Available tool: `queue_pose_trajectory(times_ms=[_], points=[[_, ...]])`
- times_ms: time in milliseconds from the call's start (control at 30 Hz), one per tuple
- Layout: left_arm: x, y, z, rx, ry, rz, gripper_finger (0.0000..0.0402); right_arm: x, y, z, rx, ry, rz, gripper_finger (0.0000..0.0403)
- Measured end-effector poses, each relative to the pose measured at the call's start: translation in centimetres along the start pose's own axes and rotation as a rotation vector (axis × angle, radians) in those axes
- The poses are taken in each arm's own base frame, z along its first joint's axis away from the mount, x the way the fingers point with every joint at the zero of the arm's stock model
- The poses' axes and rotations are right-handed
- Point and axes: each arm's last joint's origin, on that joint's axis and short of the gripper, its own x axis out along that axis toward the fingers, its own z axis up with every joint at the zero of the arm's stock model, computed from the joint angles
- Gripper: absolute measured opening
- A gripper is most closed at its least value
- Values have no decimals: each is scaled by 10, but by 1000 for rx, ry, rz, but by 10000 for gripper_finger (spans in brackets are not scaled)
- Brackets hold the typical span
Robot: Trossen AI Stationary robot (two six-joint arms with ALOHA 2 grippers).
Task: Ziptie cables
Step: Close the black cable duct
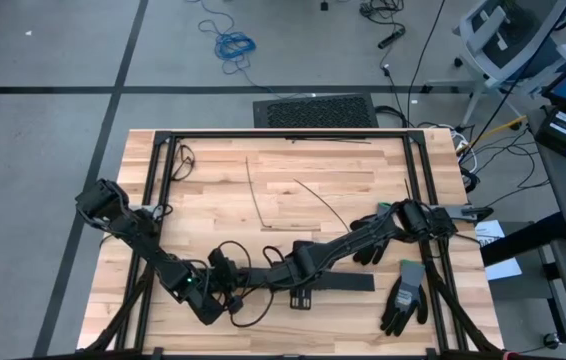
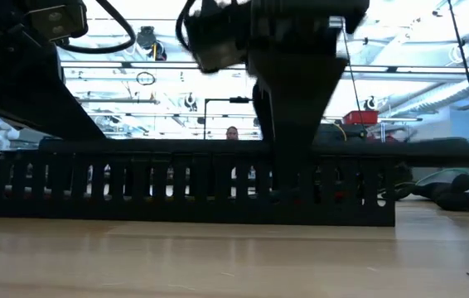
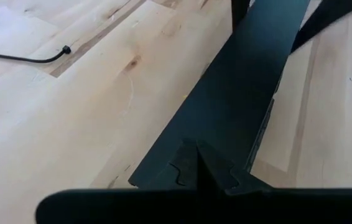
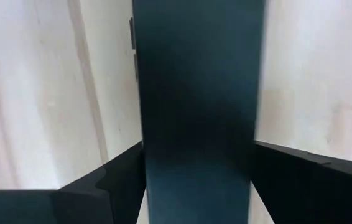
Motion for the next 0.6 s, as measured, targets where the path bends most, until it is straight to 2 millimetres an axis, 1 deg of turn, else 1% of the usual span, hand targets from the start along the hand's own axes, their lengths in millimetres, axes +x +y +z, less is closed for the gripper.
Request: queue_pose_trajectory(times_ms=[67, 133, 433, 600], points=[[0, 0, 0, -3, -1, -2, 2, 9, -1, -2, 6, 5, 2, 244], [0, 0, 0, -3, -1, -2, 2, 13, -1, -4, 32, 15, 5, 244], [0, 0, 1, -3, -14, 6, 1, 14, -1, -2, 31, 4, 29, 245], [-6, -3, 11, 14, -47, -8, 1, 13, -1, -2, 16, 1, 29, 245]])
